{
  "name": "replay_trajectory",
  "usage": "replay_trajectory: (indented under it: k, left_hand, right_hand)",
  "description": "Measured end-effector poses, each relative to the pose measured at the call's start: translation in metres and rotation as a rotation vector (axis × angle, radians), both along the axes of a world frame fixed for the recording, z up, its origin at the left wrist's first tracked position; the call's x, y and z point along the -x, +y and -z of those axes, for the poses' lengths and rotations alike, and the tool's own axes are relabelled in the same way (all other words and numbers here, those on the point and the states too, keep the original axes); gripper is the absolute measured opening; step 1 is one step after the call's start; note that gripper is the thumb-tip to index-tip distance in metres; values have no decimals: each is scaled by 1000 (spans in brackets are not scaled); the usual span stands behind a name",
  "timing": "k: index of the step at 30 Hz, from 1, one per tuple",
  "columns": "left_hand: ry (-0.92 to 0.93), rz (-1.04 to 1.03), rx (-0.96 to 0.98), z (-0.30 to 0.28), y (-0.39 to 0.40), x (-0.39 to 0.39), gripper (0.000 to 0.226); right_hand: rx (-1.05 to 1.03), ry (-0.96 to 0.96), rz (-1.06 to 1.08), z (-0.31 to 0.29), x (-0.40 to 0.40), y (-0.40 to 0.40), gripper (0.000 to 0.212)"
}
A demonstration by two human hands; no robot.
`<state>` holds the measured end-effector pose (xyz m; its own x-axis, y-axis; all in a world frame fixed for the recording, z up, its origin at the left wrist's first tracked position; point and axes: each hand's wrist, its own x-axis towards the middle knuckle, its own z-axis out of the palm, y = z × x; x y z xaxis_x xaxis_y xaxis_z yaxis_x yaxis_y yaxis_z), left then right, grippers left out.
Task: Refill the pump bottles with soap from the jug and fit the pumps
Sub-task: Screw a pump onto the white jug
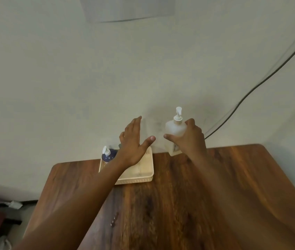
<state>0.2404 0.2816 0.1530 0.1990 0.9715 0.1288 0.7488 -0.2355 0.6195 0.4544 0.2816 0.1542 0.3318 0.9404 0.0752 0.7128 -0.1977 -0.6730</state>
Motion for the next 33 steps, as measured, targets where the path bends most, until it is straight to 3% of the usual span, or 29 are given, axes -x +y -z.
replay_trajectory:
  k: [16, 27, 33]
  left_hand:
    - [-3, -28, 120, 99, 21, 21, 93]
    - [-41, -82, 132, 128, 31, 35, 94]
    - [-48, -103, 157, 133, 28, 42, 95]
  right_hand:
    - [95, 105, 146, 157, -2, 41, 85]
    - [74, 109, 196, 193, -1, 60, 84]
    - [85, 89, 172, 189, 2, 53, 97]
